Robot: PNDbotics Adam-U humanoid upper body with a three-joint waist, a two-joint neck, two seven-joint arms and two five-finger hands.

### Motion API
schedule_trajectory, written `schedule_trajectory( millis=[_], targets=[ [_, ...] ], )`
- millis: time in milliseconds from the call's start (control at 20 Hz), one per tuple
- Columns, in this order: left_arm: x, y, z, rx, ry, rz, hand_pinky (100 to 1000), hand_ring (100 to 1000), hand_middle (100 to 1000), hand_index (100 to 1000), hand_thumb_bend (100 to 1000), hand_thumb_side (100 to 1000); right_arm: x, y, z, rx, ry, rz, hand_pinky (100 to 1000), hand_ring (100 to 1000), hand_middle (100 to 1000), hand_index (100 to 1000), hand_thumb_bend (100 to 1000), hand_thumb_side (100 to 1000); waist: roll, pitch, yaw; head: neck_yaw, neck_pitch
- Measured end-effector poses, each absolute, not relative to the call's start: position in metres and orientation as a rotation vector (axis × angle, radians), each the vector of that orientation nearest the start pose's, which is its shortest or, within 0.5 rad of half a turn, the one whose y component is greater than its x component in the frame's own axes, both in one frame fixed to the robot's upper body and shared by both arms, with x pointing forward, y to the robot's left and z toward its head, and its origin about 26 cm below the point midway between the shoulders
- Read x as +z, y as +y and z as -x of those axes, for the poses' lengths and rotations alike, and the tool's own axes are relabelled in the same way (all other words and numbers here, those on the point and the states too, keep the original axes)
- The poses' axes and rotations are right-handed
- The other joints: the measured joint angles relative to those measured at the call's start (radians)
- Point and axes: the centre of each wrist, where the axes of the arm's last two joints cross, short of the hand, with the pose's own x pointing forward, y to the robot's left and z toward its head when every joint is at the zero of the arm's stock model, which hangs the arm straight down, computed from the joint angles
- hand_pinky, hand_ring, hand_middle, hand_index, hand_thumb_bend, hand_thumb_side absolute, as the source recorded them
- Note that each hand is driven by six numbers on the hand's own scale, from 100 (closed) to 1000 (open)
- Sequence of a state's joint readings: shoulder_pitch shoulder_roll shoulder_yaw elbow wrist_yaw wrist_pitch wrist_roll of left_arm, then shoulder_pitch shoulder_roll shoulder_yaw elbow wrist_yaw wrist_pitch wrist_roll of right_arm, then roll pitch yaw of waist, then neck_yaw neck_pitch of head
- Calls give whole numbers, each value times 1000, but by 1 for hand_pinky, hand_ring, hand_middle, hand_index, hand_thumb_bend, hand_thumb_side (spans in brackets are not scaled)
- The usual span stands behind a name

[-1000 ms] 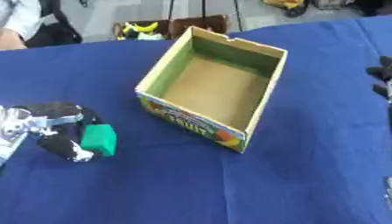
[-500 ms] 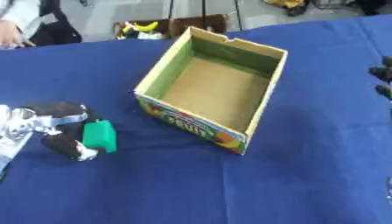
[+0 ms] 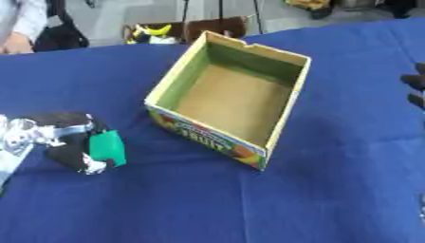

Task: Pick up objects on the table and place them in the box.

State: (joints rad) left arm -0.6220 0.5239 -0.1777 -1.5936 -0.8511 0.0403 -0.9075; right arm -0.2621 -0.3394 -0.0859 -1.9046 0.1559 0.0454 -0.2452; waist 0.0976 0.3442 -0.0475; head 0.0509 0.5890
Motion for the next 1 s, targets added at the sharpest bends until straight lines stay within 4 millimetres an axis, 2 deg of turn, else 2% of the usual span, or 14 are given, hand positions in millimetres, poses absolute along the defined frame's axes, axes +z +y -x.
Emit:
schedule_trajectory(
  millis=[500, 550, 700, 750, 1000],
  targets=[
    [264, 261, -362, -1613, -1194, -956, 235, 465, 614, 754, 100, 525, 176, -295, -308, 116, -2147, 587, 867, 886, 739, 890, 100, 1000, -1, 0, 6, -7, 0],
    [268, 261, -360, -1610, -1199, -977, 249, 474, 644, 766, 100, 528, 176, -295, -308, 116, -2147, 587, 867, 886, 740, 890, 100, 1000, -1, 0, 6, -8, 0],
    [274, 259, -356, -1607, -1218, -1006, 282, 484, 672, 778, 100, 532, 176, -295, -308, 116, -2146, 587, 867, 886, 740, 890, 100, 1000, -1, 0, 6, -9, 0],
    [275, 259, -354, -1607, -1224, -1010, 287, 491, 706, 789, 100, 535, 176, -295, -308, 116, -2146, 587, 867, 886, 740, 890, 100, 1000, -1, 0, 6, -9, 0],
    [276, 258, -353, -1607, -1238, -998, 288, 497, 739, 793, 100, 539, 175, -295, -309, 117, -2144, 586, 867, 885, 740, 891, 100, 1000, -1, 0, 6, -9, 0]
  ],
)
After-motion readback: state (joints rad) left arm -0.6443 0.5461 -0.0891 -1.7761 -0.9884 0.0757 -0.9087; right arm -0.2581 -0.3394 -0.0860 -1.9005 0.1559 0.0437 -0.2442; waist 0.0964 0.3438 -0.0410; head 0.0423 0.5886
